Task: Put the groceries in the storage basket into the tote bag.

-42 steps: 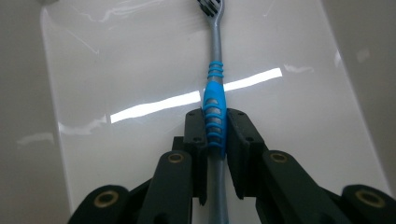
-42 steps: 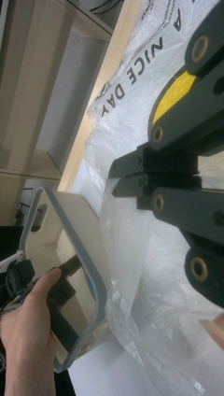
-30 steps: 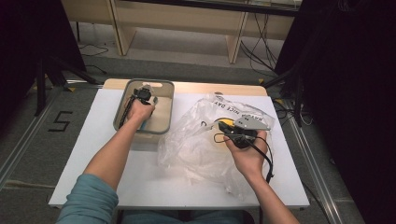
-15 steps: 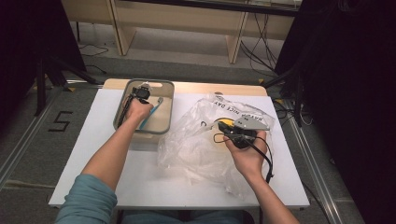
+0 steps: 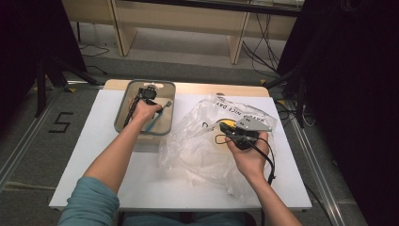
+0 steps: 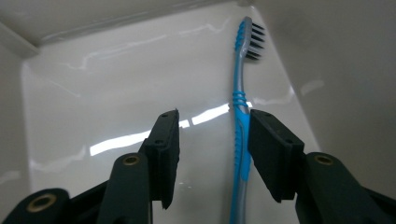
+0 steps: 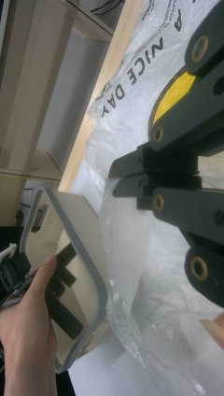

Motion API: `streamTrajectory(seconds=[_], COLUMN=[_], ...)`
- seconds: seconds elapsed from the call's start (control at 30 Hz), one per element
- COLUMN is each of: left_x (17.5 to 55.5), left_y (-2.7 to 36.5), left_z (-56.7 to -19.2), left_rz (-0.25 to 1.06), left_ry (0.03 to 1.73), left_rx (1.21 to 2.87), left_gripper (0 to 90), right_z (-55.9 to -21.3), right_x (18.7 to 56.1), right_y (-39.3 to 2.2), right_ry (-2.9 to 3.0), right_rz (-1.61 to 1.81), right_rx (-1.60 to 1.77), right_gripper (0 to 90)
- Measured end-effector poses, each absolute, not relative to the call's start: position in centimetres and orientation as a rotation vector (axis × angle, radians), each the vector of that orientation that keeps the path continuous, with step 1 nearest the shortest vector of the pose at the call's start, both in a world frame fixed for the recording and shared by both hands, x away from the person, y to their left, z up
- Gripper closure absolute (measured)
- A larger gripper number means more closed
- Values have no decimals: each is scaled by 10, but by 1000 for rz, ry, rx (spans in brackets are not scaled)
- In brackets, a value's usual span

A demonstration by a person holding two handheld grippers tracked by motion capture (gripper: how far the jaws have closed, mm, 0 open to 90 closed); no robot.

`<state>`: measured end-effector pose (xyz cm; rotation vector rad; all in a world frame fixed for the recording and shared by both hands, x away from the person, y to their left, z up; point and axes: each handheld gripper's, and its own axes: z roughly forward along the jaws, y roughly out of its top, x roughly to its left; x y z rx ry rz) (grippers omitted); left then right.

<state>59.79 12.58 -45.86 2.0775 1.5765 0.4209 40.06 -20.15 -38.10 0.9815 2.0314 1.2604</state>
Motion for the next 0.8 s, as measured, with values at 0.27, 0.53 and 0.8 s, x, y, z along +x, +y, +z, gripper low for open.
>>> streamTrajectory(seconds=[0.27, 0.53, 0.8], left_x=[598, 598, 599], left_y=[119, 117, 114], left_z=[-463, -465, -463], left_rz=[355, 392, 357], left_ry=[1563, 1532, 1542], left_rx=[2110, 2205, 2250], left_gripper=[544, 691, 798], right_z=[-381, -381, -381], right_x=[401, 401, 400], right_y=[-201, -201, -202], right_ry=[2032, 2034, 2034], right_rz=[1260, 1263, 1262], right_rx=[982, 978, 981], right_gripper=[900, 900, 900])
